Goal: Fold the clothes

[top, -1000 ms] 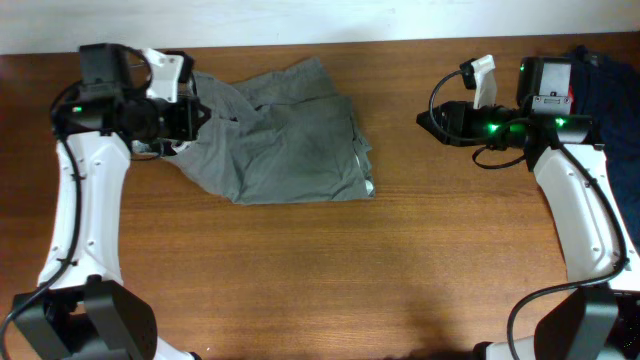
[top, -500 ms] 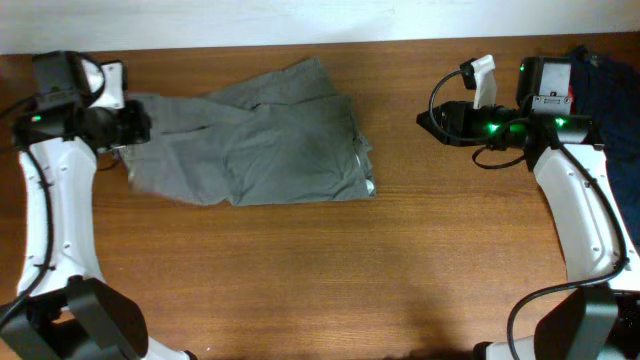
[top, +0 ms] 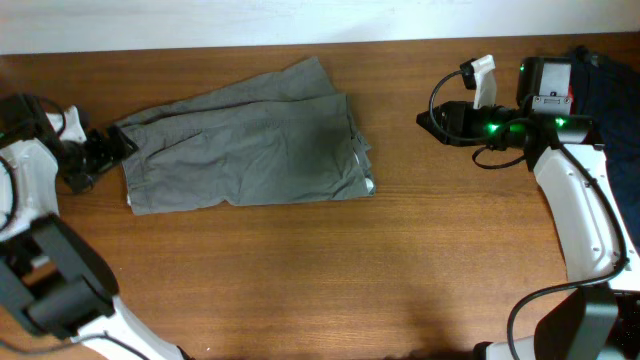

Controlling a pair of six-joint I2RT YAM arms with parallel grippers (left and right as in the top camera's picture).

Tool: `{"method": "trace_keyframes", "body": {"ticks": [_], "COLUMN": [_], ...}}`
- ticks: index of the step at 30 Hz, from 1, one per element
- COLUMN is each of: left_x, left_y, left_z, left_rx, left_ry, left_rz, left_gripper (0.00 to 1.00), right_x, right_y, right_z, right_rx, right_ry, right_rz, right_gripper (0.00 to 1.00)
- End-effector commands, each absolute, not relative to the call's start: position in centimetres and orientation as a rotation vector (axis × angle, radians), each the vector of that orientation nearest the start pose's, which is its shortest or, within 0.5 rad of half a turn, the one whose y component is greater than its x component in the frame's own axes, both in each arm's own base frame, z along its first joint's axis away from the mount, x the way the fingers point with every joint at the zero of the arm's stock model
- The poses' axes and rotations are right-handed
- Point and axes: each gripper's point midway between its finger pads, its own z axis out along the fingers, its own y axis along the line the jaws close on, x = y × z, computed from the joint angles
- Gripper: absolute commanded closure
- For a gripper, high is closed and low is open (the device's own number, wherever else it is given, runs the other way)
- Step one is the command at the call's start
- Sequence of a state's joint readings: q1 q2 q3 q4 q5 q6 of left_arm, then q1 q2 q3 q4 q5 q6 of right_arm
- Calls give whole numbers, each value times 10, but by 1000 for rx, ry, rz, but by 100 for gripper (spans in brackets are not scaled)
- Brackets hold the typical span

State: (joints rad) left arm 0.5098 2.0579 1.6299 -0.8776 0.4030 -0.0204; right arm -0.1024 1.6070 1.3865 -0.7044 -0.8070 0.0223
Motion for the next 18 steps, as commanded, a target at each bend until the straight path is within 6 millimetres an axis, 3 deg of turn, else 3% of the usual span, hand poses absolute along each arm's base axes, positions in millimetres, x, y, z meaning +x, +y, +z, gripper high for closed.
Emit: {"method": "trace_keyframes", "body": {"ticks": [1,5,11,18], "left_x": [440,443,450,461], "left_y": [144,150,153,138], "left_z": [52,27,22,-4], "left_rx": [-584,-590,-516,-435], "left_ry": [2614,2612,2596,2617], "left_rz": [-765,-795,-762,-769], "left_gripper": [1,1,1,1], "right_x": [402,400,400,400], "right_y": [85,85,85,85], "right_z": [241,239,239,239], "right_rx": [-205,-200,-197,-197], "right_ry": [2294,2304,2309,2309], "right_rz": [965,970,972,973], "right_gripper": [65,65,65,65]}}
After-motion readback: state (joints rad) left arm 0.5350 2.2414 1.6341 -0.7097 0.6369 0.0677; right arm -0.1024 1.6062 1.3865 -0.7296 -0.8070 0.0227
